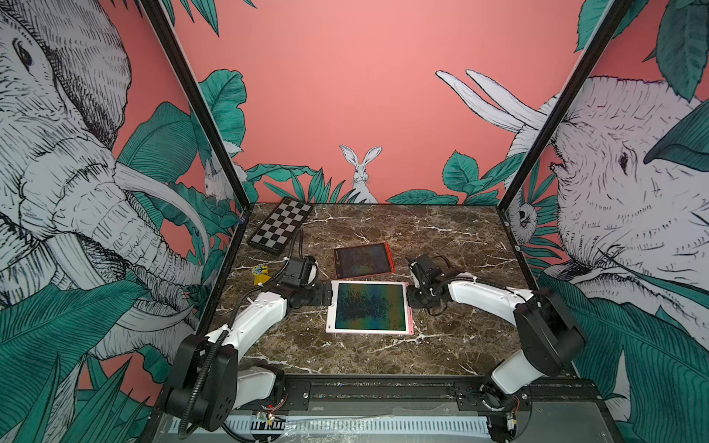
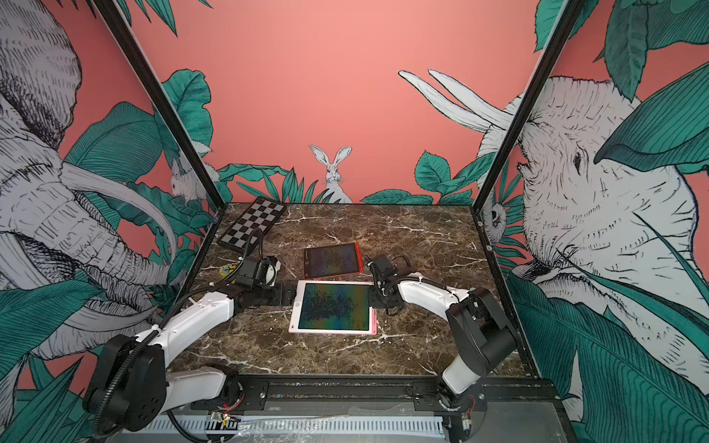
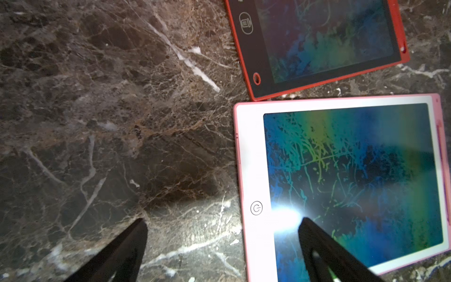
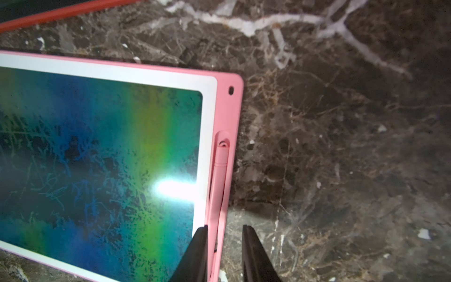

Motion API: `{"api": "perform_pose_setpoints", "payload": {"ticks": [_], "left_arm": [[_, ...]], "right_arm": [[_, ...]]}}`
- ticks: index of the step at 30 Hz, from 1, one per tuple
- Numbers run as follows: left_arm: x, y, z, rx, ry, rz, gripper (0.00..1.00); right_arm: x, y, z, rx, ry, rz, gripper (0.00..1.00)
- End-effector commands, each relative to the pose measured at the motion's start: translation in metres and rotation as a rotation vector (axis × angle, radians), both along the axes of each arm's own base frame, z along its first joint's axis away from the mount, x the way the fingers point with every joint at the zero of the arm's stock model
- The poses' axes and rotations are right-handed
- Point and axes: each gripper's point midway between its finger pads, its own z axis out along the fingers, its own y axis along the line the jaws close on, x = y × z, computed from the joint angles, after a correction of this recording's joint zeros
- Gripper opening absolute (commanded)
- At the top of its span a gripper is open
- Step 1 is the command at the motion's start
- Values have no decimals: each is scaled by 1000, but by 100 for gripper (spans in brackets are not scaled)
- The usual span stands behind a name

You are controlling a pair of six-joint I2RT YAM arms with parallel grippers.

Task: Place the stylus back onto the writing tablet
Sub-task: Place the stylus on the writing tablet.

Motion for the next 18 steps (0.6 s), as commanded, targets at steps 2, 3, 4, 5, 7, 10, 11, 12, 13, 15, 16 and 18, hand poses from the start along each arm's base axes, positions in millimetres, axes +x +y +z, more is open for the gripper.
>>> {"api": "perform_pose_setpoints", "payload": {"ticks": [2, 3, 4, 5, 7, 10, 11, 12, 13, 15, 16, 18], "left_arm": [[-3, 3, 3, 14, -1, 3, 99], [-3, 3, 3, 13, -1, 3, 99], [-3, 3, 3, 14, -2, 3, 99], [-3, 3, 3, 14, -1, 4, 99], [-4, 3, 3, 15, 0, 2, 99], [-4, 4, 3, 18, -2, 3, 99], [-4, 4, 3, 18, -2, 3, 99], [-4, 3, 3, 18, 0, 2, 99], [-4, 3, 3, 18, -3, 0, 99], [-4, 3, 2, 18, 0, 3, 99], [-4, 3, 3, 18, 0, 2, 99], [-4, 4, 2, 17, 0, 3, 99]], "right_arm": [[-1, -3, -7, -52, 15, 15, 27], [-2, -2, -8, -54, 18, 17, 27], [-1, -2, -9, -55, 18, 18, 27], [-1, -1, -9, -56, 20, 21, 28], [-1, -1, -10, -67, 20, 22, 28], [-1, -1, -10, -76, 20, 26, 28], [-1, -1, -10, -78, 20, 26, 28], [-1, 0, -9, -77, 19, 28, 28], [-1, -1, -9, -77, 18, 27, 28], [-1, 0, -8, -76, 15, 29, 28], [-1, 0, -7, -76, 14, 28, 28], [0, 1, -6, -76, 11, 29, 28]]}}
